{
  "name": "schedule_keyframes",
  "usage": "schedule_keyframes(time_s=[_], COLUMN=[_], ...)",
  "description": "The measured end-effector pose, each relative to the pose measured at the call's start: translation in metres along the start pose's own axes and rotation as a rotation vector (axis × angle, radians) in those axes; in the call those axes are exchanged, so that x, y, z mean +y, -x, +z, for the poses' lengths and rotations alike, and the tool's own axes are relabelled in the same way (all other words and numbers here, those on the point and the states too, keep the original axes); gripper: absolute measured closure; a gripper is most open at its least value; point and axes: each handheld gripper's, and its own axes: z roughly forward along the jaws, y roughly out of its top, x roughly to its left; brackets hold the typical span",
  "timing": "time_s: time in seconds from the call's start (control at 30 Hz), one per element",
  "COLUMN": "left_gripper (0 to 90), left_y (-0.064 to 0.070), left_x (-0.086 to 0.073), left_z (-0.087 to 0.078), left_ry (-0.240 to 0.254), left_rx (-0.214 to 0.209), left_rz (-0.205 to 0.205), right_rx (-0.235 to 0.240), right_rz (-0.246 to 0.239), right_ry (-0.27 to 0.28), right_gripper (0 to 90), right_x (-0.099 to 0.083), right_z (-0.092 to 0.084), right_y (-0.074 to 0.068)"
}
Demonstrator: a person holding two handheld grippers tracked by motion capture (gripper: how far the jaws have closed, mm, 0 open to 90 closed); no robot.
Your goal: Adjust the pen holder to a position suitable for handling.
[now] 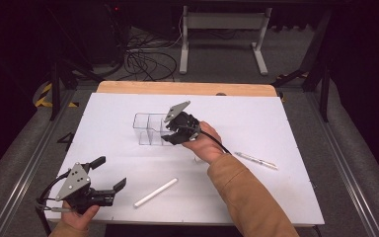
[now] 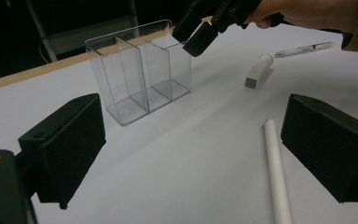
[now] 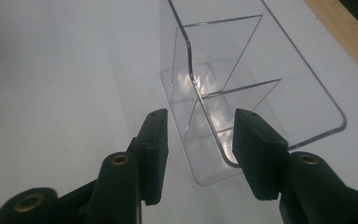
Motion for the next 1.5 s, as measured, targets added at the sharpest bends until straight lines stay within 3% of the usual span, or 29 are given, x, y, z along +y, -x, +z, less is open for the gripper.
schedule_keyframes(time_s=[0.2,0.37,0.57,0.73,1.0,1.17,1.3,1.33,1.4,1.5], left_gripper=[7.0,7.0,7.0,7.0,7.0,7.0,7.0,7.0,7.1,7.1], left_y=[0.0,-0.001,0.0,0.0,0.0,0.0,-0.001,-0.001,-0.001,-0.001], left_x=[0.0,0.0,0.0,0.0,0.0,0.0,0.0,0.0,0.0,0.0], left_z=[0.0,0.0,0.0,0.0,0.001,0.001,0.0,0.0,0.0,-0.001], left_ry=[0.002,0.001,-0.001,-0.001,-0.002,-0.002,-0.001,-0.002,-0.001,0.001], left_rx=[0.001,0.001,0.001,0.002,0.003,0.004,0.005,0.004,0.005,0.006], left_rz=[0.002,-0.001,0.001,-0.003,-0.004,-0.006,-0.004,-0.005,-0.009,-0.009], right_rx=[-0.002,0.006,-0.023,-0.038,-0.022,-0.024,-0.019,-0.019,-0.059,-0.036], right_rz=[-0.02,-0.028,-0.063,-0.091,-0.139,-0.146,-0.223,-0.223,-0.25,-0.235], right_ry=[-0.018,-0.028,-0.045,-0.063,-0.073,-0.077,-0.095,-0.095,-0.103,-0.075], right_gripper=[57.5,63.2,80.0,81.1,83.1,83.7,89.0,89.0,89.5,89.6], right_x=[0.002,0.002,0.002,0.003,0.004,0.004,0.005,0.005,0.006,0.004], right_z=[0.005,0.004,0.003,0.004,0.007,0.008,0.007,0.007,0.008,0.006], right_y=[-0.004,-0.006,-0.009,-0.012,-0.014,-0.015,-0.019,-0.019,-0.021,-0.017])
